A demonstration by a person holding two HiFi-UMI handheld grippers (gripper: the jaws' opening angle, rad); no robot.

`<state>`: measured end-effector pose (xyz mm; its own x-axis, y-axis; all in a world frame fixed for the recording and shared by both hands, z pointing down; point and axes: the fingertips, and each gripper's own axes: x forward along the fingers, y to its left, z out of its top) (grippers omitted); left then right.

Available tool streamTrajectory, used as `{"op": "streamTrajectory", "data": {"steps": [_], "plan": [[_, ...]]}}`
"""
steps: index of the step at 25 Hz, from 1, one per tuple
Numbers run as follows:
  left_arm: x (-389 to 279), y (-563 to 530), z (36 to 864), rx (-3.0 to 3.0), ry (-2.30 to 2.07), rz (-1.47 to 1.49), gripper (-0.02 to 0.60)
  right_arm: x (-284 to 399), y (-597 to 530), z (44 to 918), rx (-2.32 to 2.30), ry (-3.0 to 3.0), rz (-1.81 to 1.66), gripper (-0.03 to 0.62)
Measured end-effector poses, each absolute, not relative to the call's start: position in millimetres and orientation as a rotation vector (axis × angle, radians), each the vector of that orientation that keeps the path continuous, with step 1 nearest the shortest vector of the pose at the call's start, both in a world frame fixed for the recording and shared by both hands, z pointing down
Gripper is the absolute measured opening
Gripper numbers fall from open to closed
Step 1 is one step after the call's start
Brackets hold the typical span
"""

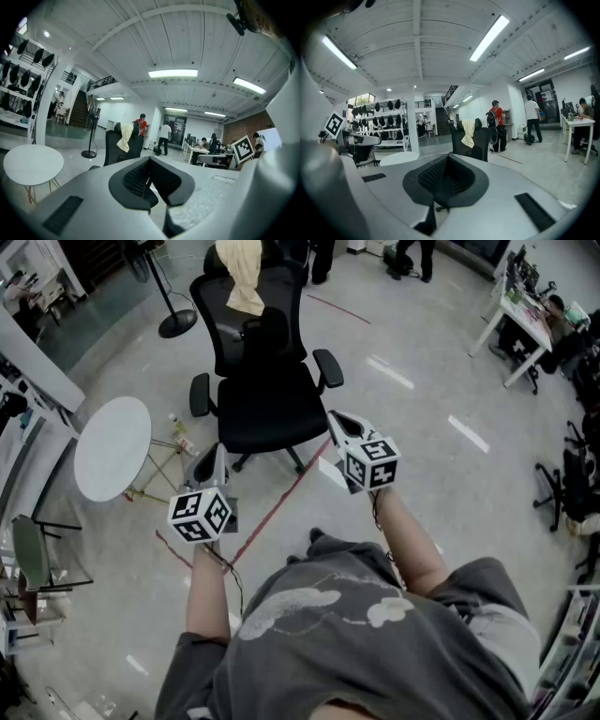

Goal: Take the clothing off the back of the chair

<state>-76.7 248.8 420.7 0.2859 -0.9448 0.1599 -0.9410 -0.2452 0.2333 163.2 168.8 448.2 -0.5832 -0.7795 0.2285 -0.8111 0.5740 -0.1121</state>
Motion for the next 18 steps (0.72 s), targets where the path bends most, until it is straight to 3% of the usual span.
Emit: {"op": "streamTrajectory", "data": {"steps": [18], "plan": [[-99.7,257.8,450.5,2.225,-1.683,-0.013,0.0,145.1,192.7,474.2,1.362,-2.567,0.278,-0.009]]}}
